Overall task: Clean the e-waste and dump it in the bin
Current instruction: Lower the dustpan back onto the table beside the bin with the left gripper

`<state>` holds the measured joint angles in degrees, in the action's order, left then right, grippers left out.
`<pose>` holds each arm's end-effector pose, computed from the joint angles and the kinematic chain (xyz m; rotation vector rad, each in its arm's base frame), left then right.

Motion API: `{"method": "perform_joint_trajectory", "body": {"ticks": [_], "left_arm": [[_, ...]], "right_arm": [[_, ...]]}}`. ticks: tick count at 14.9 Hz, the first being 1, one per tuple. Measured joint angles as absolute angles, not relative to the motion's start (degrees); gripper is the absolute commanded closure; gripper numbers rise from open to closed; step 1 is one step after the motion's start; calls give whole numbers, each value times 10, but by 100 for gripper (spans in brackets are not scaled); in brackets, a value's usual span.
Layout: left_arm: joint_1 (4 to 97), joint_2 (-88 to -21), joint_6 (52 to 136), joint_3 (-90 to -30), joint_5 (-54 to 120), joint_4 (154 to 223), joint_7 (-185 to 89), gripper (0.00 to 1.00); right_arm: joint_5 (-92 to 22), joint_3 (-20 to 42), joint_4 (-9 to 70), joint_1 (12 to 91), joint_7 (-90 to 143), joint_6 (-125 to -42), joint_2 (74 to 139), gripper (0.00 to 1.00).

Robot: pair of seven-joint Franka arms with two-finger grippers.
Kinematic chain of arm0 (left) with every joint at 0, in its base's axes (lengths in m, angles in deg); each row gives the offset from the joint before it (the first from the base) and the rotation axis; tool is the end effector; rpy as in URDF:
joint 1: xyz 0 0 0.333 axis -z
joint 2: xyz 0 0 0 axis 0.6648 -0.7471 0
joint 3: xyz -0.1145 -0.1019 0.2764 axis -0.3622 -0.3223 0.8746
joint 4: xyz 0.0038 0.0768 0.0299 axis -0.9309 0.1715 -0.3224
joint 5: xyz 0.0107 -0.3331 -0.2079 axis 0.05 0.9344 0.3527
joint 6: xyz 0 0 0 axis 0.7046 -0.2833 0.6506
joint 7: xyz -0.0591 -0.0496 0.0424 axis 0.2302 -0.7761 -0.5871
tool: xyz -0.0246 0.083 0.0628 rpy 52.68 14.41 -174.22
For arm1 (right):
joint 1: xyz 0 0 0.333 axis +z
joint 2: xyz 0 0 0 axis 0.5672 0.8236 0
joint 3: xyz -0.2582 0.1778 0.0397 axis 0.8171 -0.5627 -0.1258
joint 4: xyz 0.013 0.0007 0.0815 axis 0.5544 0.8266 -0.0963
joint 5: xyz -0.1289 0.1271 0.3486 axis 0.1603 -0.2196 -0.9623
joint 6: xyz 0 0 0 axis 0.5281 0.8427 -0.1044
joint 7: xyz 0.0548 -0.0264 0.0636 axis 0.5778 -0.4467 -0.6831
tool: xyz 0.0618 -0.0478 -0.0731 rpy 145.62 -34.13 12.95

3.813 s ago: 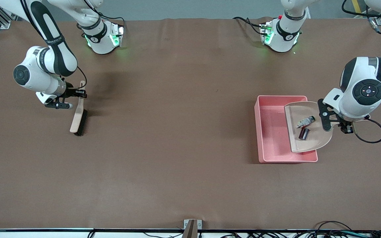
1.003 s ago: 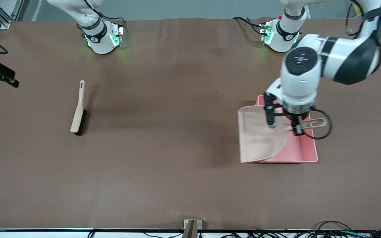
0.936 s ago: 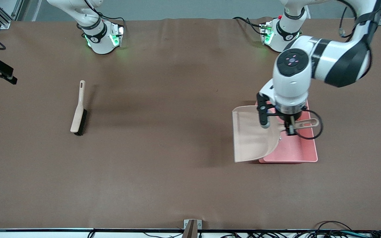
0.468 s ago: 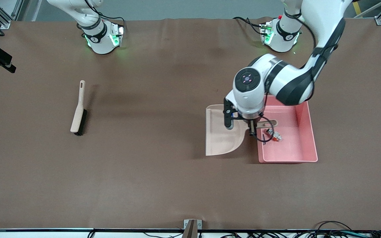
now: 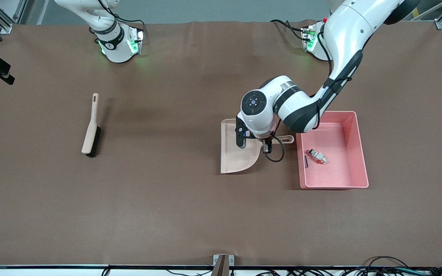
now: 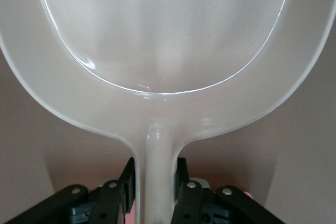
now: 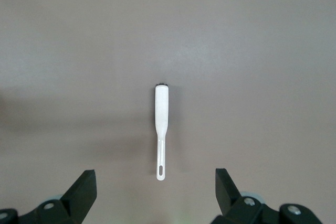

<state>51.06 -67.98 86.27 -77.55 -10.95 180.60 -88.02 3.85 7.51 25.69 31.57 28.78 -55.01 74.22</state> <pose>0.5356 -0.4026 0.2752 -2.0760 2.0950 0.2825 0.4994 -0.0485 0.6689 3.1084 -0.0607 0.0490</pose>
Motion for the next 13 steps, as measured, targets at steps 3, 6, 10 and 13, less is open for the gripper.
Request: {"method": "perform_joint_trajectory", "body": {"ticks": [3,6,10,13], "left_arm": [[517,-691,873,-775,-131,1805,-869,88],[518,-698,887,-775,-146,1805,-869,88],[518,-711,909,-775,-165,1805,-869,88],[518,-719,913,-774,-168,1805,-869,70]], "right_arm": [[39,74,256,316,288,-553,750,0],[40,70,245,317,288,-556,753,0],[41,70,241,317,289,-555,757,0],[41,70,241,317,289,-555,758,0]]}}
